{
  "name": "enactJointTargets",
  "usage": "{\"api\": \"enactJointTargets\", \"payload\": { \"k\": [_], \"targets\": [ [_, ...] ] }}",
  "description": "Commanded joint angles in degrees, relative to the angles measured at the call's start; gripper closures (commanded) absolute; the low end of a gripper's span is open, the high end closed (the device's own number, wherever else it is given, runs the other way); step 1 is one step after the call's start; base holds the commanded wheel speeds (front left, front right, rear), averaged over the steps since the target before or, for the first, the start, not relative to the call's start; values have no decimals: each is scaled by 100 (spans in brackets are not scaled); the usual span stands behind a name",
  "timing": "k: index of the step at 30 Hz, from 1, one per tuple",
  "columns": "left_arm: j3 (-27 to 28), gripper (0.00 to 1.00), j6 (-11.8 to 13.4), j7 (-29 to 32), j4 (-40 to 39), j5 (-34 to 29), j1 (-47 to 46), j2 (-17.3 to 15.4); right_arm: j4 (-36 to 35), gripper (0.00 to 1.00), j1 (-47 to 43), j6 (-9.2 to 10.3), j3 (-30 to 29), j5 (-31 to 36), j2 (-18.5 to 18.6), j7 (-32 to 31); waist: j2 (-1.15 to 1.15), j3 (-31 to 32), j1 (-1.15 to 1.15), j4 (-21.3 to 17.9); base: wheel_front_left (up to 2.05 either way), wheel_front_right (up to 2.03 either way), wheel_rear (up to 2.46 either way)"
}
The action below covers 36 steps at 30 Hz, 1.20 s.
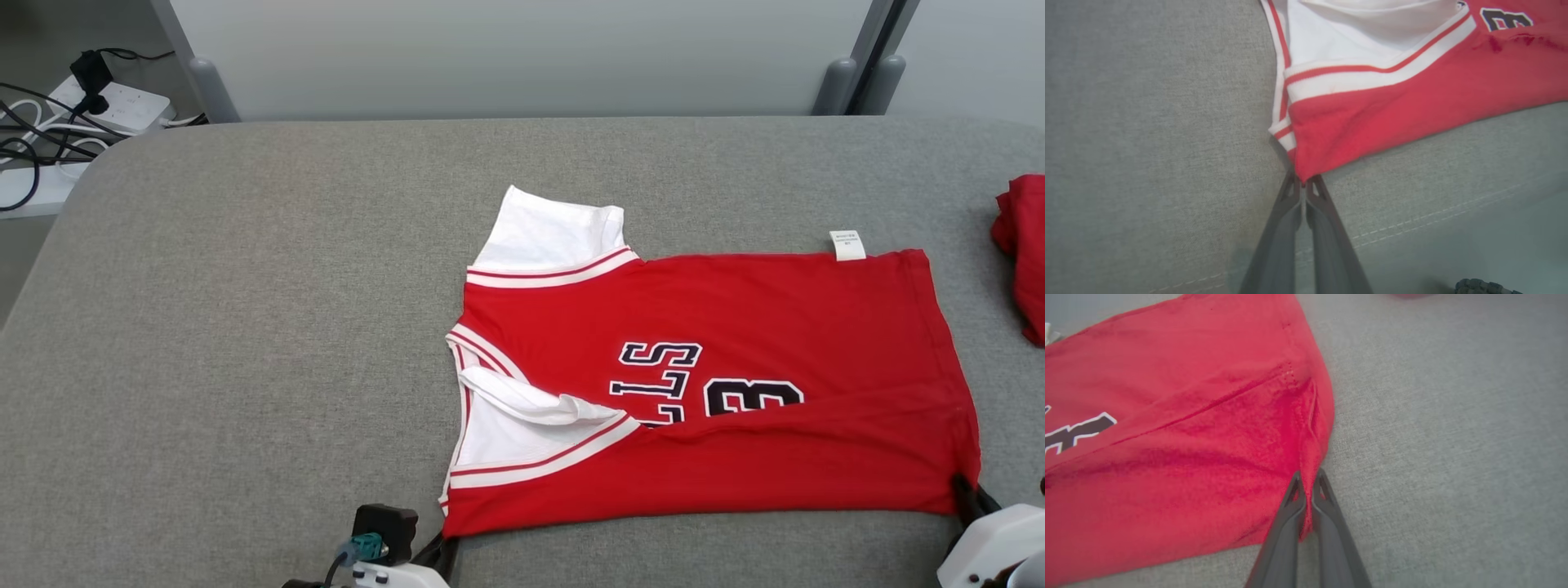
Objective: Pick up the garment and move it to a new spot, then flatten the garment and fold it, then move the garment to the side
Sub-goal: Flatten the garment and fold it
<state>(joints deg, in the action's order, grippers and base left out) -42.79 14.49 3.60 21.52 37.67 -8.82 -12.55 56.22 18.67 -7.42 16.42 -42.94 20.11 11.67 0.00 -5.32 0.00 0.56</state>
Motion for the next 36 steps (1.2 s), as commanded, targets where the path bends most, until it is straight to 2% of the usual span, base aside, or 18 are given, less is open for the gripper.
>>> {"api": "enactJointTargets", "payload": {
  "k": [1, 6, 7, 8, 9, 10, 11, 12, 13, 14, 17, 23, 29, 36],
  "targets": [
    [178, 100, 91, -1, -203, 20, -41, -133, -69, 100, -149, -7, 114, -47, 190, -15, 0, 1, 0, 13, 0, 0, 0],
    [173, 100, 151, 73, -307, 87, 54, -130, 1, 100, -171, -7, 121, -94, 185, -74, 0, 36, 0, 12, 0, 0, 0],
    [184, 100, 136, 40, -311, 111, 58, -105, 15, 73, -169, -7, 116, -99, 180, -64, 0, 49, 0, 9, 0, 0, 0],
    [194, 81, 131, 11, -296, 129, 59, -79, 27, 58, -168, -7, 120, -94, 176, -53, 0, 65, 0, 7, 0, 0, 0],
    [189, 69, 125, -2, -266, 136, 59, -61, 45, 51, -168, -7, 125, -88, 173, -44, 0, 83, 0, 3, 0, 0, 0],
    [184, 61, 118, -24, -231, 137, 52, -44, 66, 2, -168, -7, 131, -79, 168, -34, 0, 107, 0, -5, 0, 0, 0],
    [184, 52, 116, -46, -193, 142, 50, -26, 86, 0, -168, -7, 135, -73, 161, -22, 0, 138, 0, -17, 0, 0, 0],
    [176, 34, 111, -58, -157, 144, 51, -13, 101, 0, -165, -7, 133, -70, 158, -5, 0, 163, 0, -27, 0, 0, 0],
    [169, 5, 109, -65, -125, 148, 52, 1, 110, 0, -159, -7, 129, -56, 166, 23, 0, 191, 0, -38, 0, 0, 0],
    [166, 0, 113, -74, -96, 153, 56, 13, 120, 0, -157, -7, 121, -44, 173, 51, 0, 225, 0, -51, 0, 0, 0],
    [183, 0, 196, -119, -62, 130, 67, 10, 125, 0, -152, -7, 94, -4, 202, 125, 0, 315, 0, -84, 0, 0, 0],
    [450, 0, 557, -434, -260, 78, 214, -193, -268, 0, -133, -7, -111, 326, 240, 315, 0, 542, 0, -166, 0, 0, 0],
    [927, 0, 691, -1160, -654, 211, 309, -160, -1186, 0, -380, -7, -407, 753, 92, 330, 0, 650, 0, -181, 0, 0, 0],
    [1191, 0, 723, -1780, -985, -65, 258, -60, -2310, 0, -823, -7, -692, 1272, -196, 331, 0, 720, 0, -215, 0, 0, 0]
  ]
}}
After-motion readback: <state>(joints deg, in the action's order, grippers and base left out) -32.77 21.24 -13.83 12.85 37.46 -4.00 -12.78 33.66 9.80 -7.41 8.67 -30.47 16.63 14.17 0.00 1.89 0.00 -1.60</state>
